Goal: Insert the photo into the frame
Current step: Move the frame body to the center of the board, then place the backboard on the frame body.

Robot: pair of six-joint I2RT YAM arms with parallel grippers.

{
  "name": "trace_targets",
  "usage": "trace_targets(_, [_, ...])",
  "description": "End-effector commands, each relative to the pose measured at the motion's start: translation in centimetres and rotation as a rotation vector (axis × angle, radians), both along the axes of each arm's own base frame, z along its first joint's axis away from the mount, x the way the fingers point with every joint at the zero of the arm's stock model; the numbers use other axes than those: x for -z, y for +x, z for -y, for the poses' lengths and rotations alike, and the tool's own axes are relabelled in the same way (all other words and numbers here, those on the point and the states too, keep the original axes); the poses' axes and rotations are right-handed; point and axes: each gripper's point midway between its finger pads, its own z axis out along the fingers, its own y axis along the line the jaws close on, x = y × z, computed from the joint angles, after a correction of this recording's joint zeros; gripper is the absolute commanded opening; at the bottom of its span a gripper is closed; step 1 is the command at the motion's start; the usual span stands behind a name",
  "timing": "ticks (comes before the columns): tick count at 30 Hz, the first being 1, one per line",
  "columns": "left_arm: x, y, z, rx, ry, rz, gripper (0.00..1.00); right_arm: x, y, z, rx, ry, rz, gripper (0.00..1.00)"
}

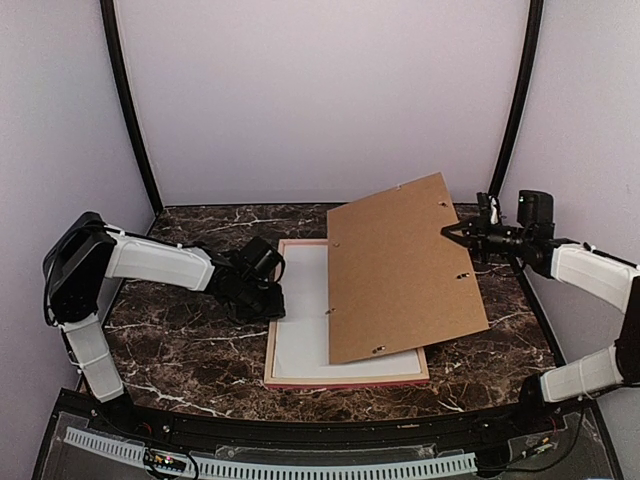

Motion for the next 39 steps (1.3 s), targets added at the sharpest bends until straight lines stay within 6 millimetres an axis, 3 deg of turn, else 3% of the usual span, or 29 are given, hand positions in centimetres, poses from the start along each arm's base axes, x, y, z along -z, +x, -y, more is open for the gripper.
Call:
trace_targets(1, [-4.2,0.3,0.8,0.019,-0.065,0.052,0.4,-1.5,0.3,-2.1,-0.037,0.05,0.075,0.0])
trace_targets(6, [-8.1,1.8,0.5,0.051,-0.048,0.143,0.56,-0.7,0.4,-4.7,-0.077,0.073,0.063,0.0])
trace_targets(14, [-11.9,3.8,-0.7,0.075,-0.029,0.235,0.63,1.2,0.9,-7.9,-0.101,0.126,0.026,0.0])
trace_targets(22, [-12.1,4.5,-1.0,0.108,-0.001,0.241,0.65,2.9,1.5,-10.3,-0.122,0.149,-0.005,0.0])
trace_targets(39, [-11.9,4.6,-1.6,0.122,0.04,0.248,0.66,6.3,1.5,-12.0,-0.113,0.161,-0.061,0.0])
